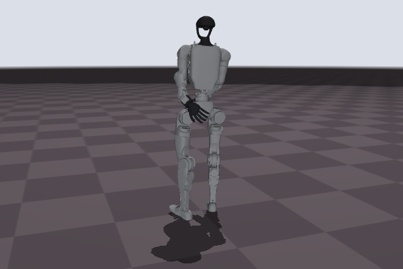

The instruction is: In place motions

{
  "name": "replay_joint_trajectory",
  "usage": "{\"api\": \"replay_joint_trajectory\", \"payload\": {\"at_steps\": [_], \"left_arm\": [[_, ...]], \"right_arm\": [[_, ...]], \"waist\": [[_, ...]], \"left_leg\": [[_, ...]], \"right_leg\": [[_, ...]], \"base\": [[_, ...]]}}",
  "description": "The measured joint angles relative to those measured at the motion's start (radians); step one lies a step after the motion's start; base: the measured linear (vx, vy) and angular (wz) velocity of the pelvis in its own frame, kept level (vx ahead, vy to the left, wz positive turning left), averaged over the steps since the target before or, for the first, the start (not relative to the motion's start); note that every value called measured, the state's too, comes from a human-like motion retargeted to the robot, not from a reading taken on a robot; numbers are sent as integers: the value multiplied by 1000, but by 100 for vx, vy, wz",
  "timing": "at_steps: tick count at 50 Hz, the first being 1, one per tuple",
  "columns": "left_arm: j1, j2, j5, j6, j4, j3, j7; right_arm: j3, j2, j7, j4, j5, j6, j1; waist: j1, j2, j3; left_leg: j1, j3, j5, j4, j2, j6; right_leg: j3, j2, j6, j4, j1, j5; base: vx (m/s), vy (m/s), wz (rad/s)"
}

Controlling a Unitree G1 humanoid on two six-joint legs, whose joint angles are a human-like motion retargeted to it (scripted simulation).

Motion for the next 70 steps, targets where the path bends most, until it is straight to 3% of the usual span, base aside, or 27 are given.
{"api": "replay_joint_trajectory", "payload": {"at_steps": [5,8,10,12,18,23,27,30,33,35,40,42,47,50,52,55,57,60,62,65,67,70], "left_arm": [[-279,-39,-19,-36,0,-60,-37],[-498,-86,14,-63,0,-124,-162],[-650,-125,23,-98,0,-174,-225],[-772,-174,21,-141,-40,-248,-261],[-955,-260,146,-261,-417,-507,-322],[-1008,-150,307,-368,-614,-661,-169],[-956,-149,342,-360,-585,-677,101],[-857,-187,270,-341,-458,-655,102],[-750,-202,299,-293,-262,-552,-109],[-686,-178,318,-245,-109,-459,-186],[-394,-90,169,-10,0,-270,-89],[-269,-74,97,12,0,-219,-62],[-54,-56,148,-38,0,-81,-98],[-3,-42,94,-2,0,-92,-62],[-26,-36,-17,9,0,-126,19],[-142,-39,-138,-83,0,-218,133],[-273,-48,-98,-115,0,-292,121],[-504,-77,49,-128,0,-398,-29],[-658,-115,127,-184,-8,-437,-119],[-822,-176,161,-269,-107,-507,-165],[-898,-215,159,-308,-201,-550,-154],[-978,-247,154,-351,-344,-601,-134]], "right_arm": [[-104,-65,-140,310,-134,145,124],[-207,-100,-227,643,-150,304,151],[-266,-150,-238,717,-108,434,225],[-305,-201,-260,717,-24,505,323],[-517,-271,-339,717,86,436,514],[-585,-300,-372,717,190,491,565],[-500,-292,-440,717,322,629,536],[-394,-254,-386,717,283,693,450],[-284,-193,-266,717,90,658,298],[-223,-145,-223,717,-42,587,176],[-103,-46,-97,441,-207,359,-27],[-88,-15,-30,300,-195,288,-71],[-63,38,48,27,-18,176,-109],[-46,40,-1,-21,39,40,-90],[-43,28,-79,19,17,-2,-64],[-59,-12,-172,150,-72,59,-3],[-94,-46,-190,280,-160,179,52],[-181,-94,-216,540,-245,367,119],[-257,-131,-262,703,-221,475,165],[-340,-206,-285,717,-100,642,324],[-396,-239,-342,717,20,649,417],[-497,-274,-392,717,133,569,517]], "waist": [[0,-22,-3],[14,-35,-5],[24,-43,4],[25,-46,13],[-15,-35,23],[-18,-12,35],[1,-1,32],[16,-2,16],[23,-4,8],[28,-2,4],[29,0,11],[26,3,11],[25,14,13],[14,12,14],[-1,3,14],[0,-8,12],[12,-15,11],[33,-28,12],[43,-37,14],[49,-47,19],[43,-47,16],[24,-44,16]], "left_leg": [[-12,-55,9,11,-25,7],[-21,-85,15,19,-36,10],[-25,-102,19,25,-42,13],[-31,-119,23,32,-46,17],[-64,-158,35,54,-54,23],[-63,-161,39,55,-55,28],[-55,-155,35,53,-55,30],[-48,-149,32,49,-56,30],[-37,-136,28,40,-60,30],[-30,-124,25,35,-60,27],[-9,-73,15,20,-50,18],[-2,-53,11,14,-44,14],[3,-22,4,7,-28,9],[0,-25,5,7,-25,9],[-6,-38,9,11,-28,9],[-16,-62,16,16,-35,10],[-25,-81,22,21,-41,11],[-41,-116,31,32,-50,11],[-53,-137,36,39,-54,12],[-73,-158,42,50,-57,14],[-86,-166,46,56,-58,15],[-98,-167,49,61,-60,18]], "right_leg": [[-62,-23,0,-10,41,-15],[-97,-35,4,-16,64,-21],[-119,-39,6,-22,82,-24],[-138,-43,8,-27,98,-26],[-186,-49,4,-41,123,-36],[-182,-46,0,-45,129,-37],[-168,-45,-1,-39,124,-35],[-161,-46,-1,-34,115,-33],[-152,-50,-1,-29,105,-29],[-138,-52,-1,-25,93,-24],[-80,-48,-4,-11,57,-11],[-57,-43,-4,-5,42,-6],[-19,-29,-3,2,16,1],[-24,-27,-1,2,17,0],[-43,-31,-1,0,26,-3],[-75,-40,-1,-5,43,-9],[-98,-45,-3,-12,56,-13],[-141,-54,-2,-22,80,-19],[-167,-59,-2,-28,93,-23],[-193,-62,2,-35,105,-27],[-204,-64,5,-40,106,-28],[-210,-67,8,-44,103,-27]], "base": [[1,3,66],[-3,4,60],[0,3,51],[1,4,46],[-2,1,35],[-3,3,-4],[2,3,-13],[5,-1,-7],[-1,0,-6],[-3,0,-32],[2,-4,-54],[4,-3,-57],[0,1,-38],[-1,-1,9],[-1,-3,46],[2,3,54],[-3,6,58],[-3,3,69],[-2,2,63],[0,1,43],[2,1,26],[0,0,0]]}}
